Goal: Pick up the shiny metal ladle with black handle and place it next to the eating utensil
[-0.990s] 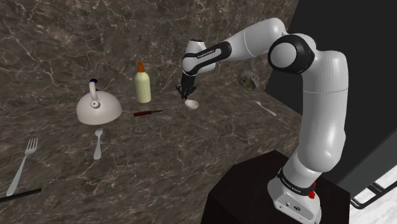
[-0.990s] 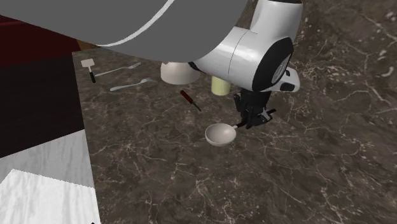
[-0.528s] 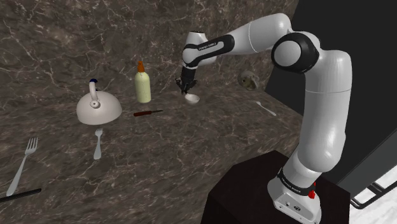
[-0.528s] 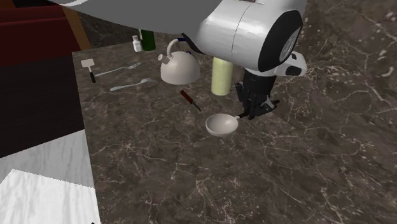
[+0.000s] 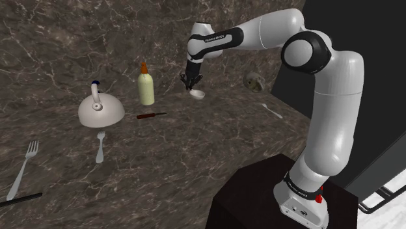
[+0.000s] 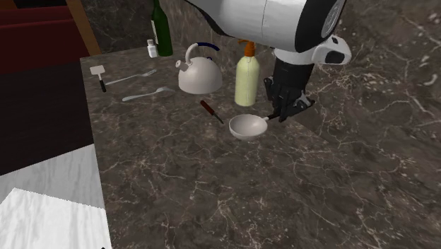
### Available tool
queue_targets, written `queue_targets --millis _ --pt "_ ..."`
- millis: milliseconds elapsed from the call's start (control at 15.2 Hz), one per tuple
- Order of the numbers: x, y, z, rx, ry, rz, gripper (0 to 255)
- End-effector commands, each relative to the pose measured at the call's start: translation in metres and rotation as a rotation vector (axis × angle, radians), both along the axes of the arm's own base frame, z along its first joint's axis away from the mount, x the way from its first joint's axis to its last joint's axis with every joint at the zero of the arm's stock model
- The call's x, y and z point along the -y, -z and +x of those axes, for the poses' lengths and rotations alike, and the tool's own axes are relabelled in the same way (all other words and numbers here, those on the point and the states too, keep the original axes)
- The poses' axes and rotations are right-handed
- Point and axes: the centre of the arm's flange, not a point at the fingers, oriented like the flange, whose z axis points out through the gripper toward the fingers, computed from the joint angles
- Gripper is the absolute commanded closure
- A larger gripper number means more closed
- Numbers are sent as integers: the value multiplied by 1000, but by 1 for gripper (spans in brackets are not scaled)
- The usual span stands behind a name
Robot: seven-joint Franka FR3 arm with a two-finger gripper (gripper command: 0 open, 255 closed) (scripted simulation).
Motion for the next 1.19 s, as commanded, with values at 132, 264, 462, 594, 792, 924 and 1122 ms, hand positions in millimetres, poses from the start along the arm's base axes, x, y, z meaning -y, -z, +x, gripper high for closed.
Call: queue_targets --millis 132,264,462,594,792,924,1122 --pt "-25 -11 -11 0 0 0 255" --pt "-49 -11 -22 0 0 0 255" --pt "-84 -11 -39 0 0 0 255" --pt "-108 -11 -50 0 0 0 255" --pt "-144 -12 -66 0 0 0 255" --pt "-168 -12 -77 0 0 0 255" --pt "-204 -12 -94 0 0 0 255"
